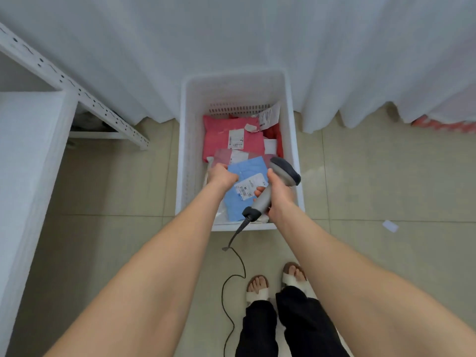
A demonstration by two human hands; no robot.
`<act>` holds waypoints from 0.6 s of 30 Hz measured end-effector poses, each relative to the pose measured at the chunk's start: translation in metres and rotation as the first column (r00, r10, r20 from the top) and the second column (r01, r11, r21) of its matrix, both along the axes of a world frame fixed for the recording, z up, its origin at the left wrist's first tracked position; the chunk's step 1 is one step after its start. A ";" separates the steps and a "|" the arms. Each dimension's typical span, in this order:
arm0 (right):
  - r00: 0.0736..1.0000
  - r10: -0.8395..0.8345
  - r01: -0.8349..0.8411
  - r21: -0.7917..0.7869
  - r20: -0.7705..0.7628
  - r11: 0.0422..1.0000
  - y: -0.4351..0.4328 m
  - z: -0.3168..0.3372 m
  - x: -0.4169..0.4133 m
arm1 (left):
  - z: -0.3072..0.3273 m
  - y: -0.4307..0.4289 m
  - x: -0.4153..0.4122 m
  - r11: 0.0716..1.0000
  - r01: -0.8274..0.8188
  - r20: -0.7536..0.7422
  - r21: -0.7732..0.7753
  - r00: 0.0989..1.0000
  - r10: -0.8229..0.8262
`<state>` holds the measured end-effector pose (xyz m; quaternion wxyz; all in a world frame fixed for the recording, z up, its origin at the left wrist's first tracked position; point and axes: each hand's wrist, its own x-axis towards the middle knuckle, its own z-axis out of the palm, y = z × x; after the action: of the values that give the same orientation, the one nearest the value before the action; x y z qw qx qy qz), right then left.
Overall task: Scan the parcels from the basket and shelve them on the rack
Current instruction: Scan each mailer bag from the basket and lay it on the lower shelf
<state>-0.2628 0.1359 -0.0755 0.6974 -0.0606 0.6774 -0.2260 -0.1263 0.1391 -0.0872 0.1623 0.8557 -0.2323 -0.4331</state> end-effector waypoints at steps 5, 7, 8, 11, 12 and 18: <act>1.000 0.010 -0.011 0.057 0.019 0.998 -0.035 -0.090 0.003 | -0.092 -0.043 0.007 0.963 0.238 0.119 0.126 0.960 -0.253; 0.999 0.021 -0.023 0.072 0.035 0.997 -0.049 -0.126 0.004 | -0.130 -0.060 0.011 0.902 0.376 0.162 0.212 0.897 -0.412; 0.999 0.028 -0.031 0.080 0.041 0.996 -0.054 -0.142 0.004 | -0.147 -0.067 0.012 0.869 0.427 0.174 0.250 0.863 -0.474; 0.994 0.062 -0.069 0.092 0.086 0.993 -0.072 -0.183 0.004 | -0.194 -0.089 0.018 0.798 0.501 0.168 0.334 0.802 -0.574; 0.992 0.082 -0.092 0.094 0.099 0.991 -0.077 -0.195 0.004 | -0.207 -0.097 0.019 0.786 0.506 0.164 0.355 0.794 -0.585; 0.980 0.131 -0.144 0.078 0.150 0.986 -0.099 -0.241 0.009 | -0.257 -0.118 0.025 0.736 0.510 0.176 0.445 0.756 -0.630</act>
<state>-0.2540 0.0371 -0.3165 0.7606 -0.0598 0.6287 -0.1505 -0.1014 0.0215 -0.3441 -0.1837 0.8129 -0.4234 -0.3553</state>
